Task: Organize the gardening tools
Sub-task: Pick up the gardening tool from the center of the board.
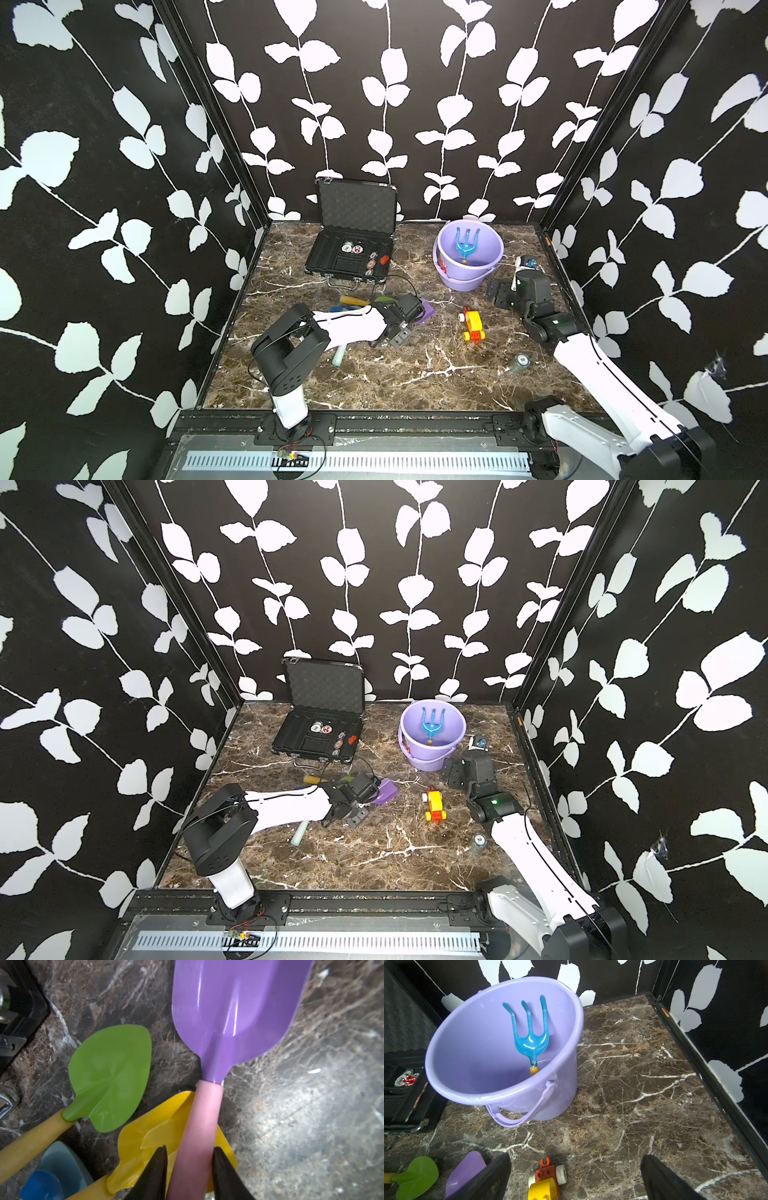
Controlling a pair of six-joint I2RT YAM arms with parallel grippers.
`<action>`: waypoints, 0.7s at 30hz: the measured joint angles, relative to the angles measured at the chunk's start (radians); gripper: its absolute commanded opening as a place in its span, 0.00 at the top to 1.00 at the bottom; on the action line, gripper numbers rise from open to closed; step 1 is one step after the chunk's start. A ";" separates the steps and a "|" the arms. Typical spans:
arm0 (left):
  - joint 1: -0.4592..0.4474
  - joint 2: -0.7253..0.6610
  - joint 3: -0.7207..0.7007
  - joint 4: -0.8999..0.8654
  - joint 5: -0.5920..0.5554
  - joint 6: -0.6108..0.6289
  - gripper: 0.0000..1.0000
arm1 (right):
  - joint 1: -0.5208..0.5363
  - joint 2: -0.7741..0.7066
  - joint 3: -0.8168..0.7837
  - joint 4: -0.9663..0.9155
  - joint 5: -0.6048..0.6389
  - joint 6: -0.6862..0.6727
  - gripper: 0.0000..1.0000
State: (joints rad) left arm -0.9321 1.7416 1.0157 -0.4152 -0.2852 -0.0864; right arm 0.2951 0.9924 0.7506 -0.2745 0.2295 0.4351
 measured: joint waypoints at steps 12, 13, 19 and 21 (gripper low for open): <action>0.003 0.034 0.034 0.006 0.009 0.025 0.93 | 0.000 0.013 0.000 0.000 -0.009 0.007 0.01; 0.003 0.032 0.034 0.006 0.009 0.027 0.94 | 0.000 0.013 0.000 0.000 -0.009 0.007 0.00; 0.003 -0.029 -0.009 0.032 0.008 0.027 1.00 | 0.000 0.005 0.000 -0.008 -0.010 0.006 0.00; 0.003 -0.066 -0.034 0.049 0.006 0.026 1.00 | 0.000 0.002 0.000 -0.015 -0.013 0.006 0.00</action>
State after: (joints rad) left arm -0.9295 1.6756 0.9817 -0.3664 -0.2794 -0.0608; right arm 0.2951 0.9939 0.7506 -0.2897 0.2165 0.4416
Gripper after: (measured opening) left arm 0.242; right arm 0.996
